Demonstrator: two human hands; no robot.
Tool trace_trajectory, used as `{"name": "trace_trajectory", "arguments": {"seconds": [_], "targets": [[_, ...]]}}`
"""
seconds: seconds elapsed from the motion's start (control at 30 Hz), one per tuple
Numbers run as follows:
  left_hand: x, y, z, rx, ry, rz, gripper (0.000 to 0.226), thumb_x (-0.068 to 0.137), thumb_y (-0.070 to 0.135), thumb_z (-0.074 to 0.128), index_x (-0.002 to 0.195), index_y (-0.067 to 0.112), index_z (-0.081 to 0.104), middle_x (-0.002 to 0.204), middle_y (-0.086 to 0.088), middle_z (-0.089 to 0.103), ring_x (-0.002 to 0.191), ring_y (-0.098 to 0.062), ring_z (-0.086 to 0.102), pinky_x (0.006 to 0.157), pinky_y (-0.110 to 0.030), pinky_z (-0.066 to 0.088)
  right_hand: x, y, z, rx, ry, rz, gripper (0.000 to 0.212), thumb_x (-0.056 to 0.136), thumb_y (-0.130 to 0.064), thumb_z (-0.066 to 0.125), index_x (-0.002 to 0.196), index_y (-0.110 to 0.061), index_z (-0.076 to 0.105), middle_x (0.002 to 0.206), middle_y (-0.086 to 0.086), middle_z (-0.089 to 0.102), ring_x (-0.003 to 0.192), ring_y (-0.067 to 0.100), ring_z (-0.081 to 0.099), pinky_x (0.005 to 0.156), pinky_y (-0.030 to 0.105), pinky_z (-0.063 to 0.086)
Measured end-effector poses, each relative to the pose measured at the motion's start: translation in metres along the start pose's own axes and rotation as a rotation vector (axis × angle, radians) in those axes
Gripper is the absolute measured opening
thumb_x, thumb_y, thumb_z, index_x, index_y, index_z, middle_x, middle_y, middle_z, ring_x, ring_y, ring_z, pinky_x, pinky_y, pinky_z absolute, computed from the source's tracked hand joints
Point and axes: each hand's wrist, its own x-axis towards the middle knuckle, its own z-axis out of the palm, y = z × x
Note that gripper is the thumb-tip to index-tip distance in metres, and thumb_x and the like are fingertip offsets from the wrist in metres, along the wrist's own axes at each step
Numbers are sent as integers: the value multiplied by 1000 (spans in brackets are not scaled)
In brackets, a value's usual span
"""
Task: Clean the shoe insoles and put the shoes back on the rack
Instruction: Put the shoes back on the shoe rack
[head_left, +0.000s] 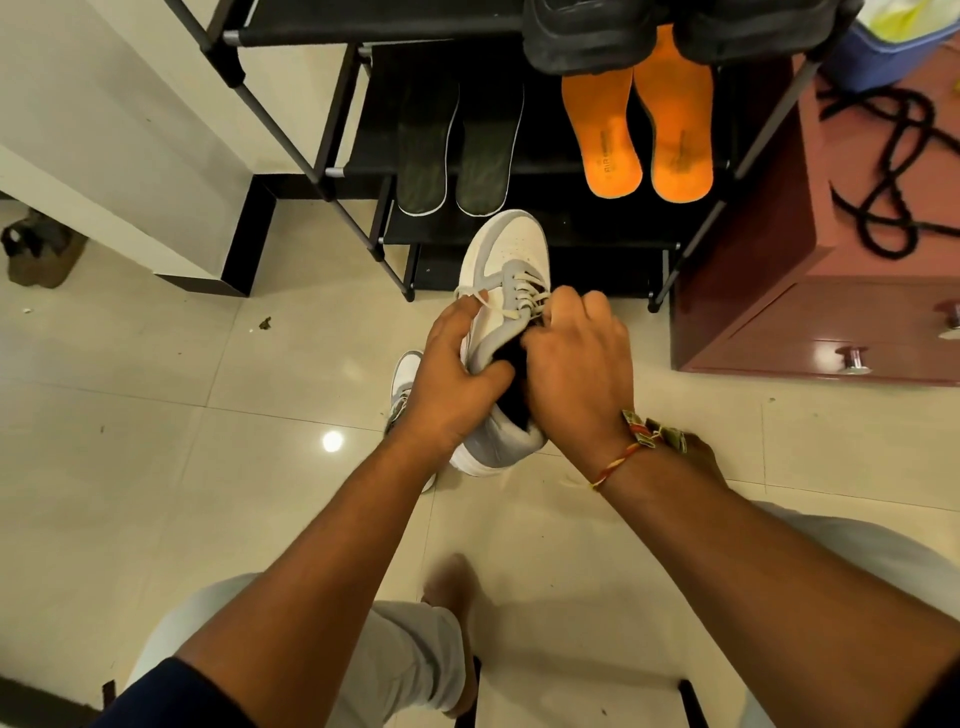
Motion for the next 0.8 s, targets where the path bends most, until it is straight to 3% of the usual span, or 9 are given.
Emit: {"name": "trace_trajectory", "arguments": {"seconds": [0.13, 0.27, 0.43, 0.53, 0.63, 0.8], "targets": [[6, -4, -6, -106, 53, -75, 74, 66, 28, 65, 137, 44, 52, 133, -3, 64, 120, -27, 63, 102, -50, 53, 5, 0, -6, 143, 5, -35, 18, 88, -31, 64, 82, -17, 74, 88, 3, 50, 86, 25, 46, 66, 37, 44], [14, -13, -13, -92, 115, -77, 68, 61, 32, 67, 119, 65, 52, 137, 1, 59, 123, -22, 61, 104, -47, 52, 10, 1, -14, 327, 43, -69, 16, 86, -26, 65, 85, -12, 73, 90, 3, 48, 85, 21, 47, 65, 35, 47], [22, -26, -14, 25, 84, -35, 76, 64, 34, 66, 137, 48, 51, 136, -1, 59, 122, -23, 61, 101, -50, 54, 11, 0, -17, 565, 43, -50, 11, 92, -18, 65, 90, -7, 65, 102, 6, 48, 93, 18, 55, 81, 28, 55], [16, -15, -11, 59, 88, 31, 59, 81, 21, 68, 133, 47, 56, 129, 6, 66, 118, -15, 63, 101, -41, 54, 8, -3, -19, 628, 18, -35, 10, 96, -15, 61, 94, -6, 63, 108, 7, 48, 94, 15, 56, 86, 22, 54], [16, -15, -8, 105, 104, 84, 38, 98, 23, 60, 130, 43, 60, 119, 14, 70, 108, -6, 65, 97, -29, 55, 7, -6, -18, 644, 3, -60, 10, 97, -16, 60, 98, -8, 65, 110, 5, 48, 98, 12, 54, 96, 27, 53], [12, -17, -6, 176, 235, 99, 37, 105, 26, 50, 140, 33, 59, 122, 9, 71, 106, -7, 66, 94, -24, 55, 5, -6, -16, 701, -58, -78, 8, 95, -17, 65, 99, -11, 67, 105, -4, 45, 97, 3, 47, 100, 13, 44]]}}
